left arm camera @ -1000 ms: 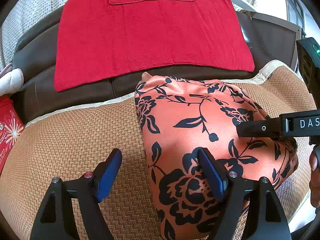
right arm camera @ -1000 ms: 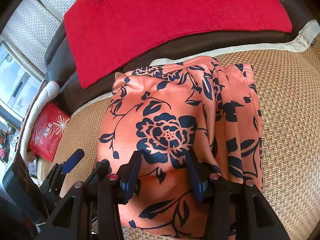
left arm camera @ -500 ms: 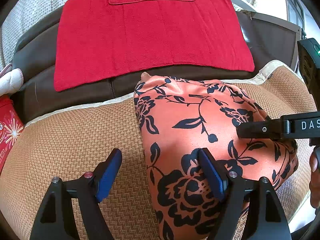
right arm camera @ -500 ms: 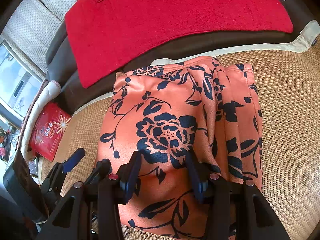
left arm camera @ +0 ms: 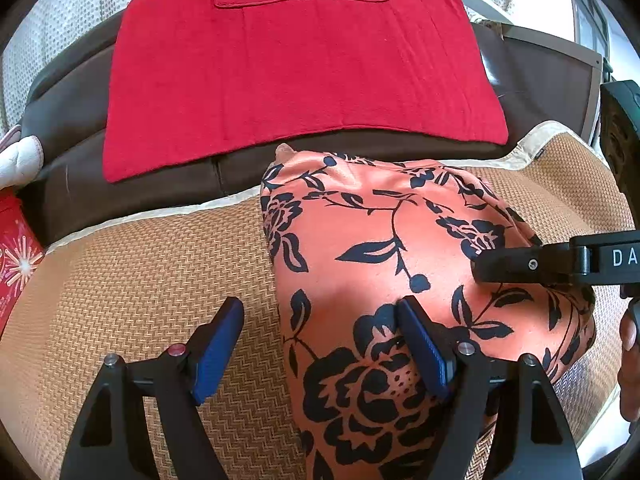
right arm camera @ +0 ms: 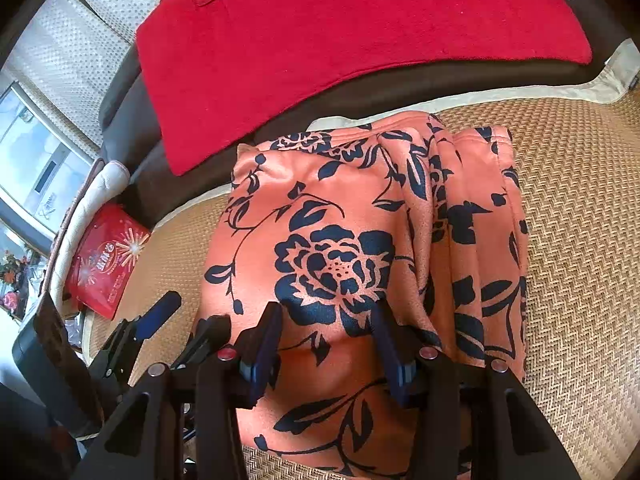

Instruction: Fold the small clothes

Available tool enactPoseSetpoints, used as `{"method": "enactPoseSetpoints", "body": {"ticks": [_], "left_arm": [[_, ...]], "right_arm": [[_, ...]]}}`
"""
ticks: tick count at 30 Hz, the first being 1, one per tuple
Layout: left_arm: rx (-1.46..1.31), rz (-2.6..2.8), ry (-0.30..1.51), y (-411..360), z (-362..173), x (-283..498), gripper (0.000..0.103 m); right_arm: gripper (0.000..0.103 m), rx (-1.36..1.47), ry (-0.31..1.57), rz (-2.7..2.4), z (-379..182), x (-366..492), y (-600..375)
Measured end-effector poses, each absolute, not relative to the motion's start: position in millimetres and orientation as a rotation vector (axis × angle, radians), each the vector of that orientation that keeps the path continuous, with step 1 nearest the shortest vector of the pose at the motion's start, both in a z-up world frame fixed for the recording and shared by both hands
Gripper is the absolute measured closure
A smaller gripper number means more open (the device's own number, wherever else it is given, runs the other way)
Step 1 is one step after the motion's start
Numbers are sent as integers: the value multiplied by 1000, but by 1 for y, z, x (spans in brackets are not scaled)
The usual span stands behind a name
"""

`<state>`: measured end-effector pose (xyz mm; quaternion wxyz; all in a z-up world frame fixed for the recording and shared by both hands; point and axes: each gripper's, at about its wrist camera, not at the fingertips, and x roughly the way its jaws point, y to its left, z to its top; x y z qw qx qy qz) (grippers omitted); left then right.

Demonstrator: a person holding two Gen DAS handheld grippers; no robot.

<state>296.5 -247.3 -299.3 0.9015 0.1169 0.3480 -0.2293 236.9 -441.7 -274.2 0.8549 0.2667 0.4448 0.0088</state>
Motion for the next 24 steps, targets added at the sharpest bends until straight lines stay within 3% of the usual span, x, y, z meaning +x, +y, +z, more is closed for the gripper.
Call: {"method": "enactPoseSetpoints", "body": {"ticks": [13, 16, 18, 24], "left_arm": [[233, -484, 729, -258, -300, 300, 22], [174, -508, 757, -254, -296, 307, 21], [86, -538, 794, -246, -295, 316, 21], [-67, -545, 871, -229, -301, 335, 21]], "right_arm": [[50, 601, 864, 66, -261, 224, -450], [43, 601, 773, 36, -247, 210, -465], [33, 636, 711, -8, -242, 198, -484], [32, 756, 670, -132, -252, 174, -539]]}}
